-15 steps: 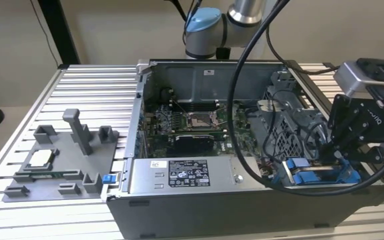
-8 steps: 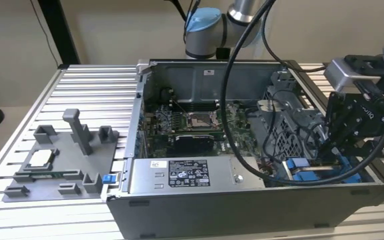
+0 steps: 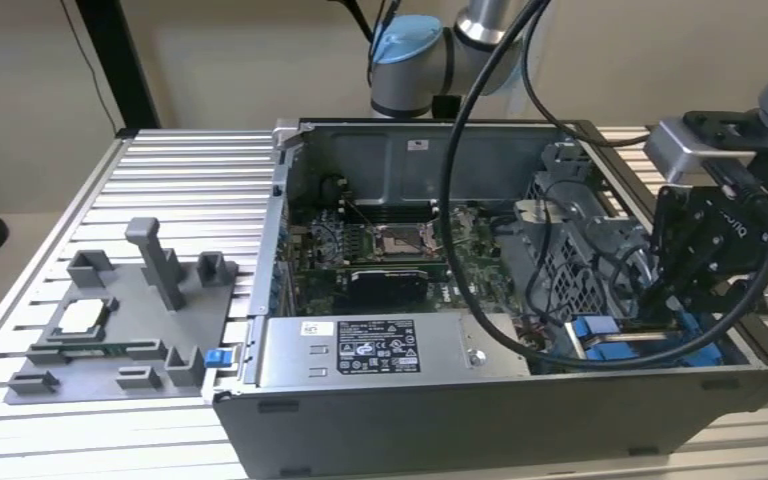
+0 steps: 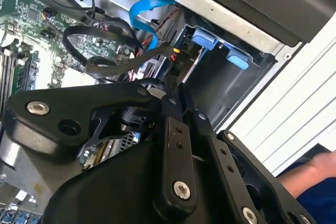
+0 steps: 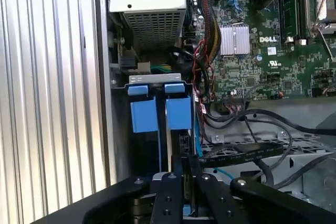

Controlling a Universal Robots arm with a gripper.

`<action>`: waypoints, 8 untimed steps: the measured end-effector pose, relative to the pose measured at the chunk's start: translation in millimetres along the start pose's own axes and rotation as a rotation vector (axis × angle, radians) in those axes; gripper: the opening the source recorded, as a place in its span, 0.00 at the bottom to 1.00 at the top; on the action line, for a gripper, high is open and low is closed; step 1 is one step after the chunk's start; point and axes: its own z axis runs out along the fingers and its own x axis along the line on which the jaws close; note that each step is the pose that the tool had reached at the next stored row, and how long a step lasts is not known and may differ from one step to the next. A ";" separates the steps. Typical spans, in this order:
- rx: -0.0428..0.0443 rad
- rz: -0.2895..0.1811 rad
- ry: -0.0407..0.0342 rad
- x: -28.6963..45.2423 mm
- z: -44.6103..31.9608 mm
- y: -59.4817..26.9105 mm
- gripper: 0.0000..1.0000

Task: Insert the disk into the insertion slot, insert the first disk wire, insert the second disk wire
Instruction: 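Insert the second disk wire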

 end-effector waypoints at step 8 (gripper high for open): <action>0.0067 0.000 -0.0001 -2.2 2.5 1.3 0.00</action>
